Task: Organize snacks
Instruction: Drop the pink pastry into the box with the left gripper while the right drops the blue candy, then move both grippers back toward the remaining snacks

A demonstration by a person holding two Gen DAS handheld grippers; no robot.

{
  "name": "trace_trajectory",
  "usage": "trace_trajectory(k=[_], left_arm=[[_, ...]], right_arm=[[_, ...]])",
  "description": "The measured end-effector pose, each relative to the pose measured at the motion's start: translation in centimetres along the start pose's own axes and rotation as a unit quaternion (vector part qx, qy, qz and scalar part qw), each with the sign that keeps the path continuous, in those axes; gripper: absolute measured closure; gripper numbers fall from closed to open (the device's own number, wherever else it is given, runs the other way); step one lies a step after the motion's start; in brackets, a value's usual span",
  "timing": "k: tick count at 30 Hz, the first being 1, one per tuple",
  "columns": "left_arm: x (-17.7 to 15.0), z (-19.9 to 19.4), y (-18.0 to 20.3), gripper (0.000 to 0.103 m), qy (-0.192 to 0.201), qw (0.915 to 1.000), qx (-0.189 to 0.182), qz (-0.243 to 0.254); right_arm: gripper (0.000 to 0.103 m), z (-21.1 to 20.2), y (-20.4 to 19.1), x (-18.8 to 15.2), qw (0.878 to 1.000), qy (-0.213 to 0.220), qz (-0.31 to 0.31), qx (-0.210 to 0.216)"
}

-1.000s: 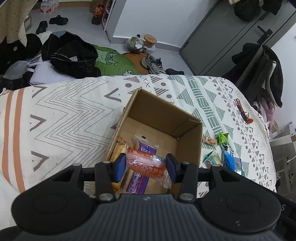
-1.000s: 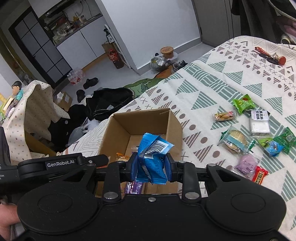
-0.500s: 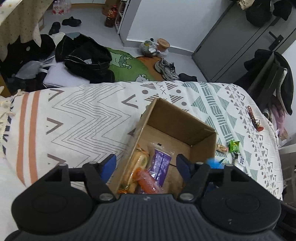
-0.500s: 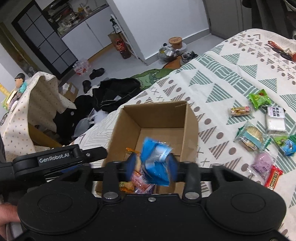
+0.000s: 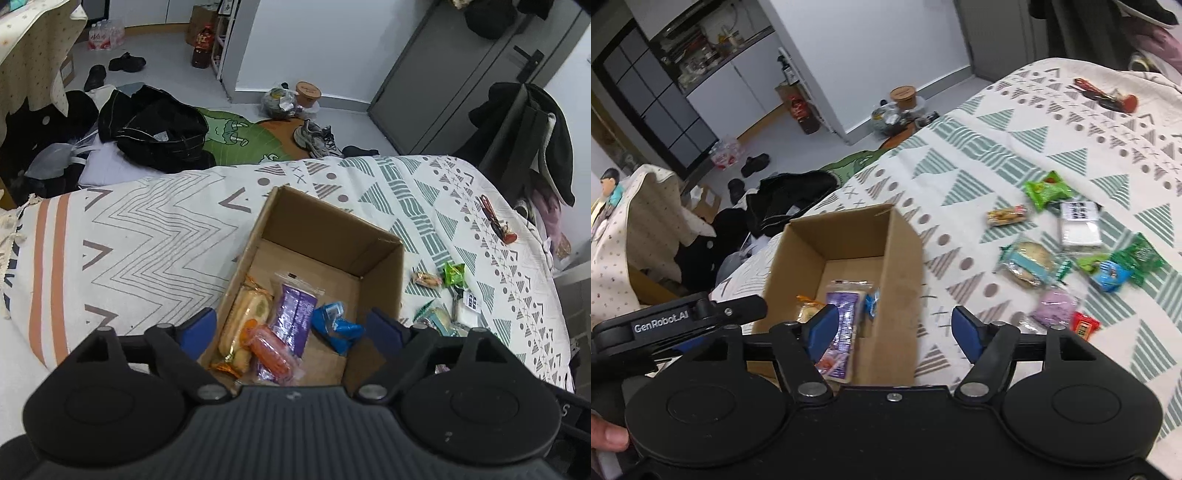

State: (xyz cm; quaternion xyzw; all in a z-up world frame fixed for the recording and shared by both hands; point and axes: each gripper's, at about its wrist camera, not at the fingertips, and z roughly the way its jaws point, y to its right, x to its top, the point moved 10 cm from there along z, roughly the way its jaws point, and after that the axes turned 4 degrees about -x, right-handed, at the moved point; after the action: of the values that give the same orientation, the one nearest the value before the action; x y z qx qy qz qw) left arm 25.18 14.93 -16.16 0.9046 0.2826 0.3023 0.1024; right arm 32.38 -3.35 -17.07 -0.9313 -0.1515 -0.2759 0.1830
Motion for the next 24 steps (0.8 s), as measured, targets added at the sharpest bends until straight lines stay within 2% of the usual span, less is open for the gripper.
trace_trajectory(k=[10, 12, 18, 24], left_arm=[[-1.4, -0.3, 2.5, 0.013, -0.009, 0.9997, 0.003, 0.023], [-1.7, -0.4, 3.1, 0.008, -0.009, 0.9996, 0.001, 0.027], [-2.5, -0.5, 5.2, 0.000, -0.003, 0.9988, -0.005, 0.049], [-3.4, -0.2, 7.6, 0.000, -0.008, 0.9977, -0.016, 0.066]], right_arm=[[0.028, -1.5, 3.8, -0.5, 1.000, 0.012, 0.027, -0.010], [0.028, -1.6, 4.5, -0.5, 0.999, 0.012, 0.030, -0.011], [0.027, -2.3, 6.4, -0.8, 0.999, 0.016, 0.042, -0.012], [0.026, -3.0, 8.9, -0.9, 0.998, 0.023, 0.058, -0.019]])
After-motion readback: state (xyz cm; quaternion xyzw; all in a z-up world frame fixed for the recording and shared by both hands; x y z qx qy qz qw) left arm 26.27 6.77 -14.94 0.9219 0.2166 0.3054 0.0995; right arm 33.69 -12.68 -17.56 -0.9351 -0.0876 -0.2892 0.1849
